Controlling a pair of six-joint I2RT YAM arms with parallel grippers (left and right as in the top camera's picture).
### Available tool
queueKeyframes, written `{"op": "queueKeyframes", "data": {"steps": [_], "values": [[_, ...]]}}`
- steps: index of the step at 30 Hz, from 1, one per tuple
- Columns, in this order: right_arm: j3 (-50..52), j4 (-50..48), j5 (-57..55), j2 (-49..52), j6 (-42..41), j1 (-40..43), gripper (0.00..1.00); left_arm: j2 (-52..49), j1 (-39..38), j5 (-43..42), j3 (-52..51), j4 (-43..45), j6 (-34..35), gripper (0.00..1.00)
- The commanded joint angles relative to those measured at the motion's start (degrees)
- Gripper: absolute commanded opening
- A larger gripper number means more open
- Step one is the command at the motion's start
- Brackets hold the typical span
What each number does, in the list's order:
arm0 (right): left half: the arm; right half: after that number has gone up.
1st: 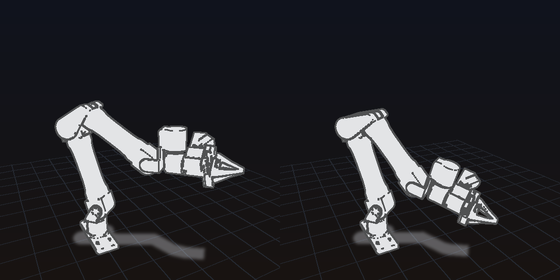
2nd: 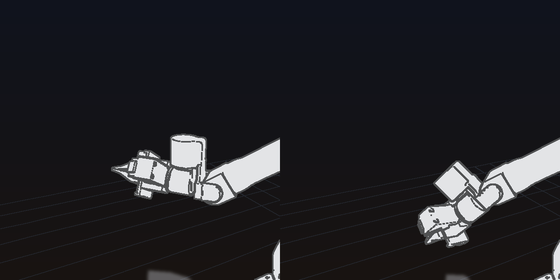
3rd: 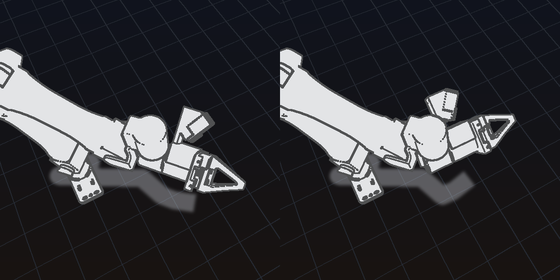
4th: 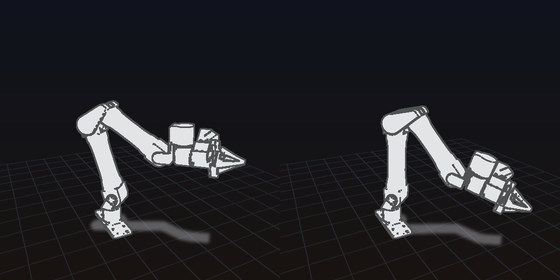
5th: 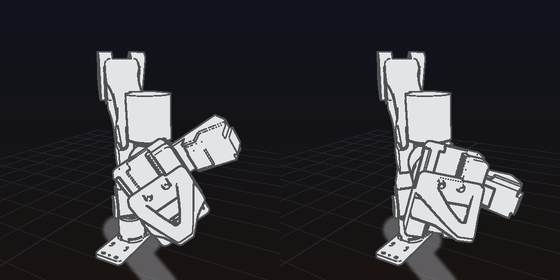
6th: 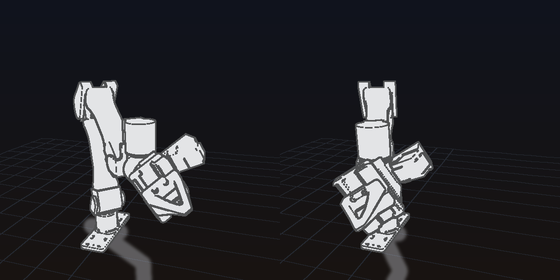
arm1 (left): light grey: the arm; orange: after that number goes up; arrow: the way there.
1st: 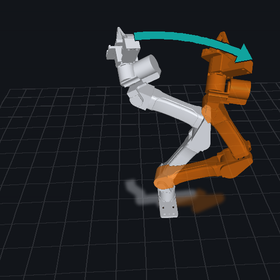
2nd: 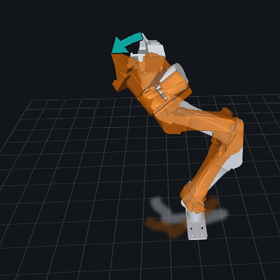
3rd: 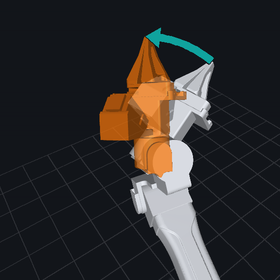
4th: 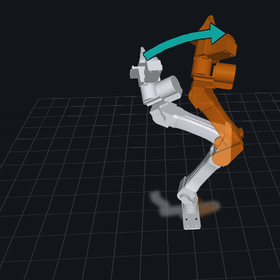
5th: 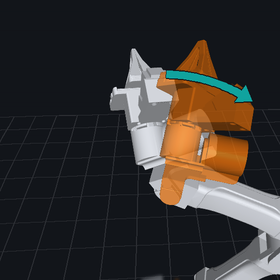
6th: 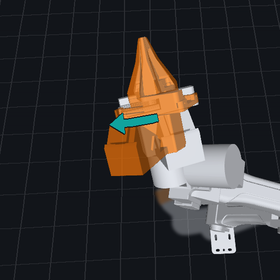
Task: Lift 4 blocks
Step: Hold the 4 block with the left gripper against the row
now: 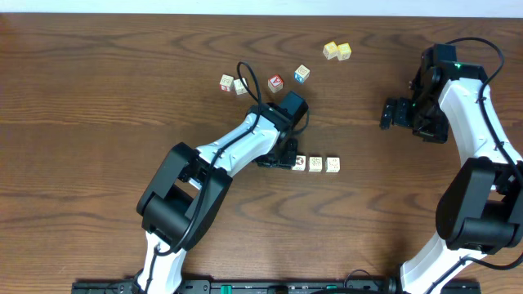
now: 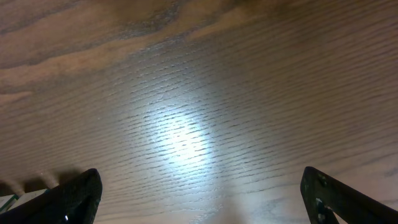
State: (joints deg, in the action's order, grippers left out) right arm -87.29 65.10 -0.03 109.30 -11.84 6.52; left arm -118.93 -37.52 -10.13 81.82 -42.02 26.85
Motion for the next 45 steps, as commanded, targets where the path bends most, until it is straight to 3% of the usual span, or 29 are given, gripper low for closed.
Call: {"op": "queueKeyframes", "data": {"steps": [1, 18, 28, 40, 43, 45], "values": [[-0.68, 0.02, -0.57, 0.0, 0.57, 0.15, 0.99, 1.18, 0.15, 0.72, -1.51, -0.76, 1.38, 0.34], [-0.68, 0.02, -0.57, 0.0, 0.57, 0.13, 0.99, 1.18, 0.02, -4.24, -1.51, -3.48, 1.55, 0.33], [-0.68, 0.02, -0.57, 0.0, 0.57, 0.13, 0.99, 1.18, 0.04, -3.82, -1.51, 1.01, 1.29, 0.34], [-0.68, 0.02, -0.57, 0.0, 0.57, 0.13, 0.99, 1.18, 0.04, -1.81, -1.51, -0.59, 0.66, 0.35], [-0.68, 0.02, -0.57, 0.0, 0.57, 0.13, 0.99, 1.18, 0.04, -1.81, -1.51, -0.5, 0.66, 0.48], [-0.68, 0.02, -0.55, 0.0, 0.57, 0.13, 0.99, 1.18, 0.04, -1.81, -1.51, -0.5, 0.66, 0.48]]}}
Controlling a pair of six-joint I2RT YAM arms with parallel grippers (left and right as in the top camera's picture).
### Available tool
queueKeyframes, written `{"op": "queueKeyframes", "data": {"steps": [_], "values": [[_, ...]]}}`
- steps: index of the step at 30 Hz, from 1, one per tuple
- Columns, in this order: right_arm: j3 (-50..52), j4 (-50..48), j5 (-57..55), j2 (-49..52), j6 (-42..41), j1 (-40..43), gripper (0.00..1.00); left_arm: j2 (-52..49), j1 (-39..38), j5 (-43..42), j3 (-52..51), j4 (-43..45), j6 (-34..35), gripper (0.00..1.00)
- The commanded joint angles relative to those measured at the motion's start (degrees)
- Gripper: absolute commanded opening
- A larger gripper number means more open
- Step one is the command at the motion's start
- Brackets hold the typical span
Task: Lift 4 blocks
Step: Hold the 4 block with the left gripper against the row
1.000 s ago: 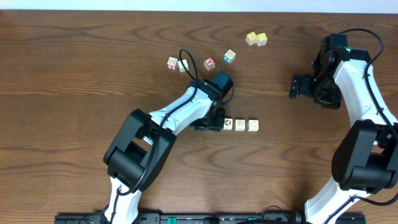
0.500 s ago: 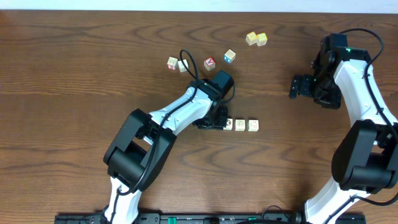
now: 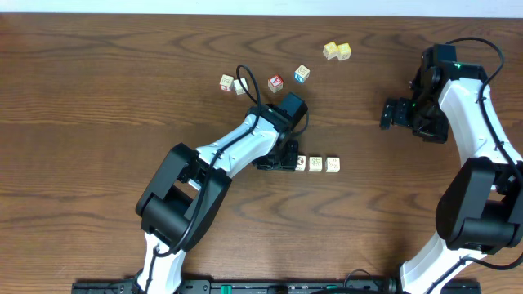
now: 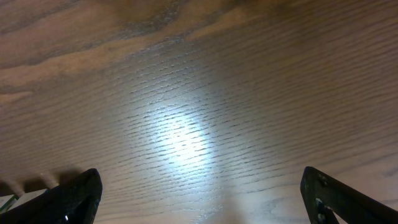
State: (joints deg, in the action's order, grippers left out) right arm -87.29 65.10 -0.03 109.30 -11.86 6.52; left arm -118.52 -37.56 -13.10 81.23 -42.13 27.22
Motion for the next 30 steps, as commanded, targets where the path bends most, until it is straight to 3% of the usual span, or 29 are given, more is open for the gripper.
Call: {"op": "queueKeyframes", "data": {"steps": [1, 30], "values": [[-0.68, 0.02, -0.57, 0.0, 0.59, 0.13, 0.99, 0.76, 0.09, 1.16, -0.92, -0.37, 0.28, 0.48], [-0.68, 0.02, -0.57, 0.0, 0.59, 0.13, 0.99, 2.19, 0.24, 1.14, -0.85, -1.31, 0.31, 0.47]]}}
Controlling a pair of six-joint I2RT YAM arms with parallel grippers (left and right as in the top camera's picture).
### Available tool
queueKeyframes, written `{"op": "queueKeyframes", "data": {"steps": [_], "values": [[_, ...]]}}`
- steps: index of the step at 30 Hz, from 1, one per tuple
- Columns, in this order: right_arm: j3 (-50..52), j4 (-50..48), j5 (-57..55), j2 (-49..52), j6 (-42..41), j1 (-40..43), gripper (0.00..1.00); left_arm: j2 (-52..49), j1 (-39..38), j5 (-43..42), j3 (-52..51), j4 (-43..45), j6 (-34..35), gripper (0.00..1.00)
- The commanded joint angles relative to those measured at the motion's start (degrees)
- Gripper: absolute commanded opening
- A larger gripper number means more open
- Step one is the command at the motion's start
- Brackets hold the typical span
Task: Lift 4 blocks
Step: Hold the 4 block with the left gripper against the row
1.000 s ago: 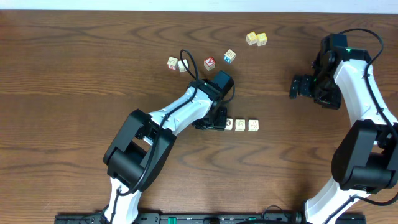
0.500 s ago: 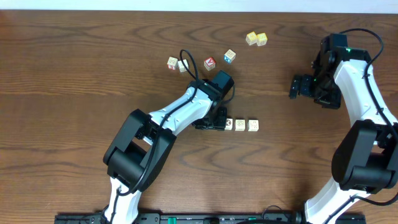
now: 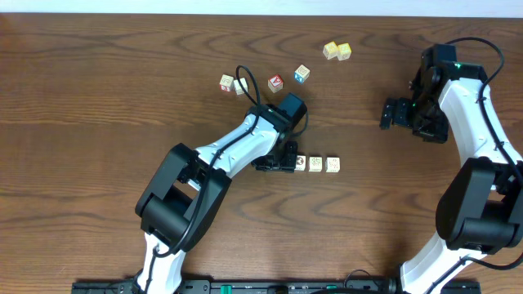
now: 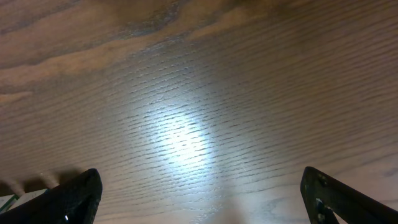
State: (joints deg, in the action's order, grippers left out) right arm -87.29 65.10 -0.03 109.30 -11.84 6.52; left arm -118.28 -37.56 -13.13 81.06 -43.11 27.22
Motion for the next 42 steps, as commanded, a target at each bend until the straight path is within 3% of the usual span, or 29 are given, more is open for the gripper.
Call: {"op": "queueKeyframes", "data": {"steps": [1, 26, 42], "values": [[-0.68, 0.02, -0.57, 0.0, 0.57, 0.13, 0.99, 2.03, 0.24, 1.16, -0.68, -0.33, 0.31, 0.47], [-0.68, 0.02, -0.57, 0.0, 0.57, 0.13, 0.99, 2.01, 0.22, 3.96, -0.7, 2.1, -2.25, 0.39], [-0.68, 0.02, -0.57, 0.0, 0.57, 0.13, 0.99, 2.01, 0.17, 3.13, -0.7, 2.08, 3.56, 0.33]]}}
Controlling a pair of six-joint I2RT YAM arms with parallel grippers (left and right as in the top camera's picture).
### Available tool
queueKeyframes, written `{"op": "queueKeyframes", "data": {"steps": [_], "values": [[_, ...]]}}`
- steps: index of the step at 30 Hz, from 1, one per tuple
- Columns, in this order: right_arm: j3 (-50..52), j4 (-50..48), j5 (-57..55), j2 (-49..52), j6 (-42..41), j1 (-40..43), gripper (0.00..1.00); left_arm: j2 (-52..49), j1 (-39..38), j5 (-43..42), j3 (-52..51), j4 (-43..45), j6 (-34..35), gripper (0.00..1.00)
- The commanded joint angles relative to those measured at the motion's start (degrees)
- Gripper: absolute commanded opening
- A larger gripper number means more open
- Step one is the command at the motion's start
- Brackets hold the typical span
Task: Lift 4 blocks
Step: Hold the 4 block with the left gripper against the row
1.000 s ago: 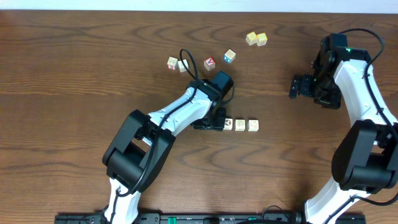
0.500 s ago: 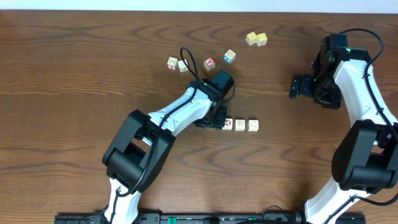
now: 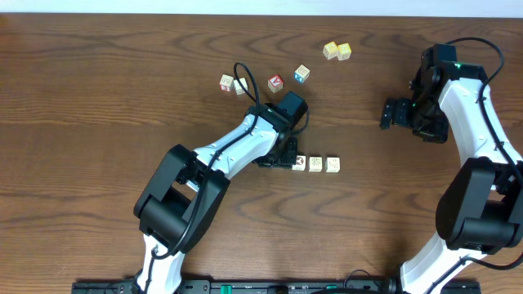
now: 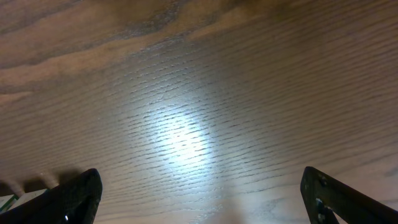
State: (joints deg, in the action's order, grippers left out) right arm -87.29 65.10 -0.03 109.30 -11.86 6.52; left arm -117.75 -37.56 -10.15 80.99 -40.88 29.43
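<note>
Three pale blocks (image 3: pixel 315 164) lie in a row at the table's middle. My left gripper (image 3: pixel 284 158) is down at the row's left end, touching or nearly touching the nearest block (image 3: pixel 299 164). Its jaws are hidden under the wrist, so their state and anything between them cannot be made out. My right gripper (image 3: pixel 384 114) hovers far off at the right. In the right wrist view that gripper (image 4: pixel 202 199) is open over bare wood, with one dark fingertip (image 4: pixel 78 196) at each lower corner.
Loose blocks lie behind the left arm: two at the left (image 3: pixel 232 84), a red-faced one (image 3: pixel 276 82), a blue-faced one (image 3: pixel 302 73), and a yellow pair (image 3: pixel 337 51) further back. The left arm's cable loops up by the two left blocks.
The left wrist has shifted very slightly away from the front edge at the row's left end. The three blocks and the right arm are where they were.
The left gripper stood at the left end of the three-block row at every moment, sitting slightly lower at the middle ones than at the first and now. The row and the loose blocks kept their places. The right gripper stayed open over bare wood.
</note>
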Motion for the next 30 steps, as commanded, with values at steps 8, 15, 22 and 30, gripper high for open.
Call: {"op": "queueKeyframes", "data": {"steps": [8, 15, 22, 30], "values": [[-0.68, 0.02, -0.57, 0.0, 0.59, 0.13, 0.99, 1.49, 0.17, -2.49, -0.63, -0.15, 1.33, 0.33], [-0.68, 0.02, -0.57, 0.0, 0.59, 0.13, 0.99, 1.49, 0.17, -2.89, -0.63, -0.17, 1.33, 0.33], [-0.68, 0.02, -0.55, 0.0, 0.59, 0.13, 0.99, 1.49, 0.17, -2.89, -0.63, -0.22, 1.31, 0.41], [-0.68, 0.02, -0.57, 0.0, 0.59, 0.13, 0.99, 1.49, 0.2, -2.86, -0.63, -0.17, 1.31, 0.41]]}}
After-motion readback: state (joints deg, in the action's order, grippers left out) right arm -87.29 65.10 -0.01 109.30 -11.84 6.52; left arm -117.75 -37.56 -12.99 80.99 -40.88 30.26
